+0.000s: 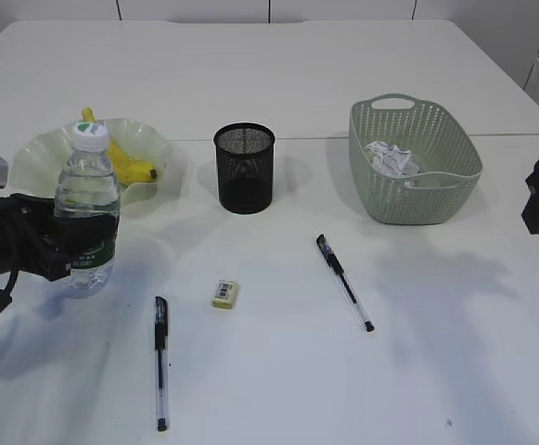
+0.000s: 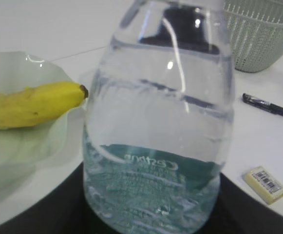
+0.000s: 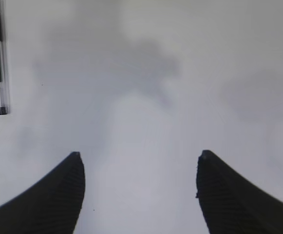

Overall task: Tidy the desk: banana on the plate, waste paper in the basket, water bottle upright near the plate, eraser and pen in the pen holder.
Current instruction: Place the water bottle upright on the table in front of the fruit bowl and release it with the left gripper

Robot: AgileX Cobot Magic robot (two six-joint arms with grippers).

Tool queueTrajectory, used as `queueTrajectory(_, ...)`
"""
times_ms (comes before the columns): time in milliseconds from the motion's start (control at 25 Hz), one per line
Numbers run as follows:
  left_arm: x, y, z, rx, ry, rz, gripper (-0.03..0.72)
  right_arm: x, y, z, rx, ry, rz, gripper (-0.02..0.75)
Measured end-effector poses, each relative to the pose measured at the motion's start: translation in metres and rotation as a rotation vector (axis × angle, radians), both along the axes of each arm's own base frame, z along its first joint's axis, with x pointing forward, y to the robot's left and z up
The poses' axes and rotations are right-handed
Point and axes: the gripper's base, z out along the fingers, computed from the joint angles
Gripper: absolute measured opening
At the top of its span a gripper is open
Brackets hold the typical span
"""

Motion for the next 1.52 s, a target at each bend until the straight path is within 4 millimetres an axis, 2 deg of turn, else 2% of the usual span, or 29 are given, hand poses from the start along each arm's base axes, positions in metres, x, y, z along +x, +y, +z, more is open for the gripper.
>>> queueTrajectory(280,0.006,0.001,-0.025,0.012,0.044,0.013,0.379,0.0,0.0,0.0,-0.002,0.0,0.0,0.535)
queueTrajectory(600,0.024,0.002,-0.033,-0.031,0.007,0.024,0.379,0.0,0.0,0.0,-0.001,-0.002,0.001,0.535)
queueTrajectory(1120,0.025,0.0,-0.04,-0.065,0.0,0.003,0.383,0.0,0.0,0.0,-0.002,-0.004,0.001,0.534)
queueTrajectory(1520,0.023,-0.002,-0.041,-0.054,0.001,-0.037,0.442,0.0,0.0,0.0,-0.001,-0.005,0.001,0.534)
